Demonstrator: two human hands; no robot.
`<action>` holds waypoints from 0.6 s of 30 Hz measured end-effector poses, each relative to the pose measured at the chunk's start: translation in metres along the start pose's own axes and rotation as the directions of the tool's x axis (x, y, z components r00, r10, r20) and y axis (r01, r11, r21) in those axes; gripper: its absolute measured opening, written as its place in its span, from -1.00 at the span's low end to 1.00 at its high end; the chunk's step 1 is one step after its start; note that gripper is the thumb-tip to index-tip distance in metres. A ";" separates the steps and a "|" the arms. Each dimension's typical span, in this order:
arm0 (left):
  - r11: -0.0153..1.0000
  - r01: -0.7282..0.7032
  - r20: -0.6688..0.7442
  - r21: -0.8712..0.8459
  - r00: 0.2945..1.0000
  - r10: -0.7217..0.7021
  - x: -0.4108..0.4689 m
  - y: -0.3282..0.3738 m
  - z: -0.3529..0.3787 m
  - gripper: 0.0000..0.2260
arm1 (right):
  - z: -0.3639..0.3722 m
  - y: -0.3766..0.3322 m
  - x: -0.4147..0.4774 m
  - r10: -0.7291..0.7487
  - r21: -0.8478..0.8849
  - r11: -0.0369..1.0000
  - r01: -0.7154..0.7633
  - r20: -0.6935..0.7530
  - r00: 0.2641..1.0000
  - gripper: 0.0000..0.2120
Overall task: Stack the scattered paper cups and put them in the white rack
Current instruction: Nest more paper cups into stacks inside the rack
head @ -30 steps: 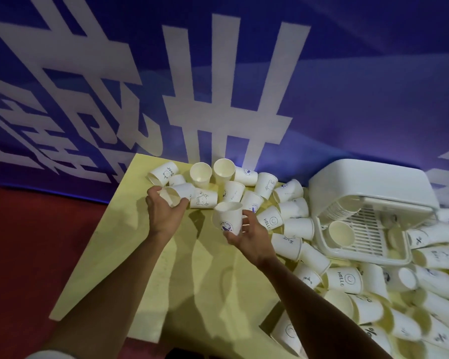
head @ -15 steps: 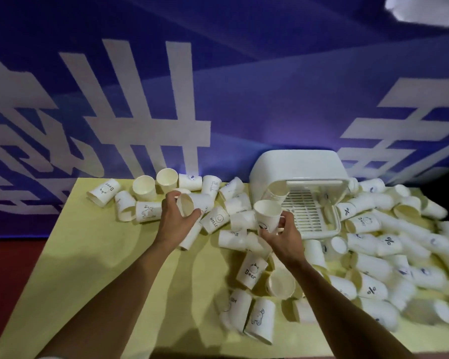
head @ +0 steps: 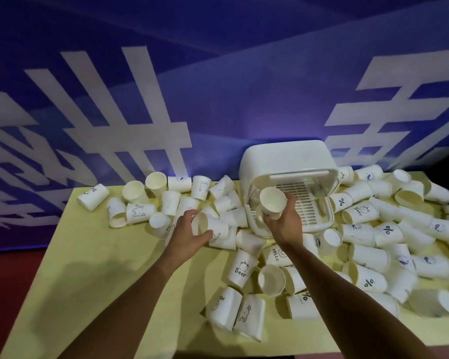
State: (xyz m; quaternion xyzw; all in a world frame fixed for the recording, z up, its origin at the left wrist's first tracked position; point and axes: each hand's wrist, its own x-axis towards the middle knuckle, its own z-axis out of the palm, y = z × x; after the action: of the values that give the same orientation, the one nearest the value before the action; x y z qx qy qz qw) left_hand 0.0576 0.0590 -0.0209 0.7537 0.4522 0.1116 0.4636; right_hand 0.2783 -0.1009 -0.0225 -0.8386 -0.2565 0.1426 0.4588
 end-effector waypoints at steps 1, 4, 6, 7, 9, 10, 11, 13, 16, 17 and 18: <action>1.000 0.007 0.005 0.007 1.000 -0.008 -0.002 0.000 0.001 -0.41 | 0.001 0.000 0.002 0.002 -0.005 1.000 -0.002 0.006 1.000 -0.38; 1.000 0.020 0.017 0.019 1.000 -0.020 -0.006 0.001 0.005 -0.42 | 0.004 0.002 0.005 0.016 -0.029 0.999 -0.015 0.035 0.999 -0.37; 0.999 0.027 0.034 0.018 0.999 -0.028 -0.008 0.003 0.007 -0.42 | 0.004 0.004 0.005 0.037 -0.027 0.999 -0.036 0.055 0.998 -0.36; 0.999 0.032 0.043 0.020 0.999 -0.033 -0.008 0.004 0.009 -0.42 | 0.004 0.005 0.004 0.052 -0.025 0.998 -0.051 0.061 0.997 -0.35; 0.999 0.035 0.052 0.032 0.998 -0.037 -0.009 0.007 0.012 -0.41 | 0.002 0.007 0.004 0.068 -0.045 0.997 -0.065 0.075 0.995 -0.31; 0.999 0.034 0.054 0.042 0.998 -0.036 -0.009 0.009 0.014 -0.41 | 0.000 0.007 0.003 0.074 -0.066 0.995 -0.068 0.085 0.994 -0.28; 0.998 0.033 0.057 0.047 0.998 -0.036 -0.008 0.011 0.016 -0.41 | -0.002 0.007 0.002 0.081 -0.090 0.993 -0.073 0.089 0.993 -0.24; 0.998 0.044 0.067 0.036 0.997 -0.046 -0.007 0.017 0.020 -0.41 | -0.006 0.008 -0.001 0.066 -0.136 0.989 -0.055 0.078 0.995 -0.22; 0.998 0.067 0.084 -0.004 0.994 -0.066 -0.002 0.029 0.027 -0.40 | -0.009 0.007 -0.008 -0.046 -0.124 0.991 0.056 0.080 0.996 -0.36; 0.997 0.072 0.084 -0.017 0.994 -0.070 -0.001 0.034 0.030 -0.40 | -0.008 0.006 -0.011 -0.082 -0.108 0.990 0.095 0.113 0.990 -0.40; 0.997 0.076 0.085 -0.032 0.994 -0.073 0.001 0.038 0.033 -0.40 | -0.006 0.005 -0.014 -0.115 -0.097 0.986 0.132 0.162 0.980 -0.42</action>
State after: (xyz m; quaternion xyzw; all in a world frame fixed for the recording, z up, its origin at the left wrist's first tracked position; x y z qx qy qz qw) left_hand 0.0991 0.0337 -0.0088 0.7321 0.4581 0.0701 0.4992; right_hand 0.2713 -0.1148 -0.0233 -0.8309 -0.3505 0.1649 0.3995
